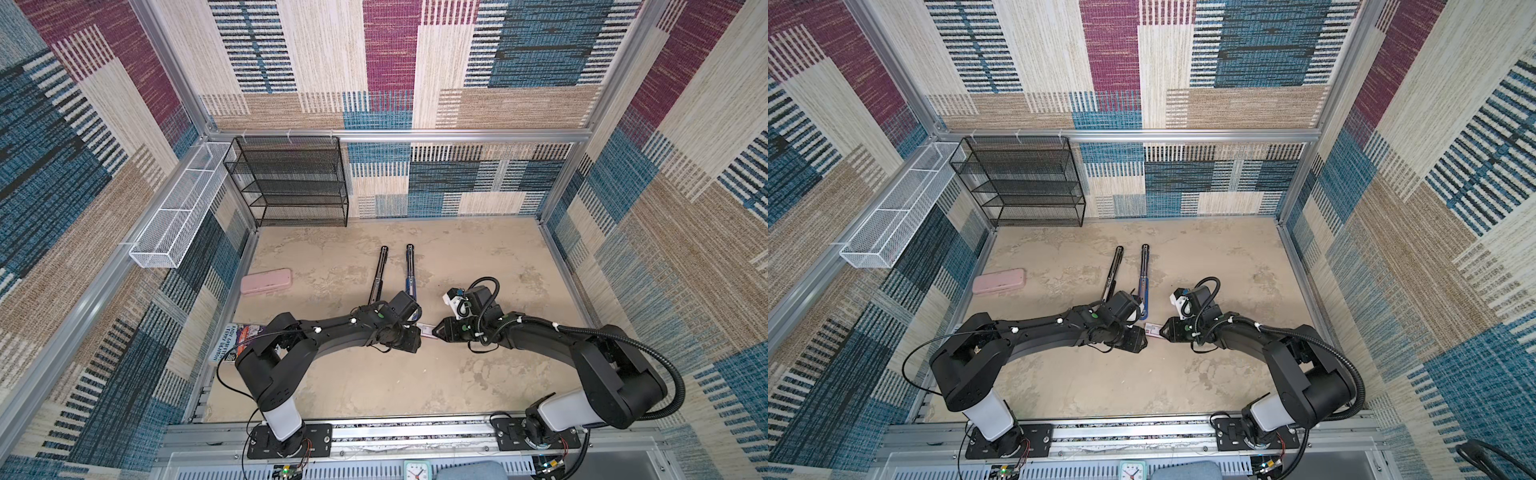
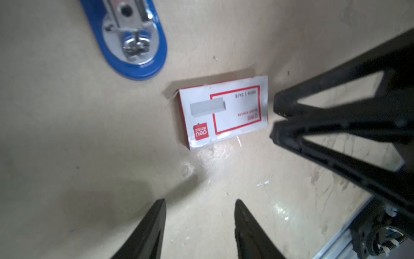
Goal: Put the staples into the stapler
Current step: 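Move both open grippers down to the red-and-white staple box, then press the left gripper against the staple box while the right gripper closes on its end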
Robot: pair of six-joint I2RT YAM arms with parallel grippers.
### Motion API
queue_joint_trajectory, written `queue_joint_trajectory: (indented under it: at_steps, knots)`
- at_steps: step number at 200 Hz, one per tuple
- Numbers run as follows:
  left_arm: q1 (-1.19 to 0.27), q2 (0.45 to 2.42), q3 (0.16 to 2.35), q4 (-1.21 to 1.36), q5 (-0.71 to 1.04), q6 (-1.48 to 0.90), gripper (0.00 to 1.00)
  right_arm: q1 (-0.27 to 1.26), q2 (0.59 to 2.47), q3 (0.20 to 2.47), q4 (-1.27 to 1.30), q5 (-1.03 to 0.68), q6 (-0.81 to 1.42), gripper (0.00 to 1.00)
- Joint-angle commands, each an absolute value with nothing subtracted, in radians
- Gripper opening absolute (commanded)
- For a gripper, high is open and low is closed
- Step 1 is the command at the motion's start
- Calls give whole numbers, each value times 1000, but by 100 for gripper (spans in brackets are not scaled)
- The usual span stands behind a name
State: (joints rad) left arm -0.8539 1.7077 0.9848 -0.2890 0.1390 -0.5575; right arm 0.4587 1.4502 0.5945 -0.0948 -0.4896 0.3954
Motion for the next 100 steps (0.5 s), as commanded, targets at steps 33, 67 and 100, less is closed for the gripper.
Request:
queue_joint_trajectory:
  at_steps: [33,67,100]
  knots:
    - [-828,1683,976,-251,109,-594,54,440,1393,584,-83,-395,448,43]
    - [-814,1723,1005,-214,116,-594,54,439,1368,545,-46,-401,490,43]
    - [-802,1781,1053,-199,143,-584,52,439,1357,504,-25,-403,508,43]
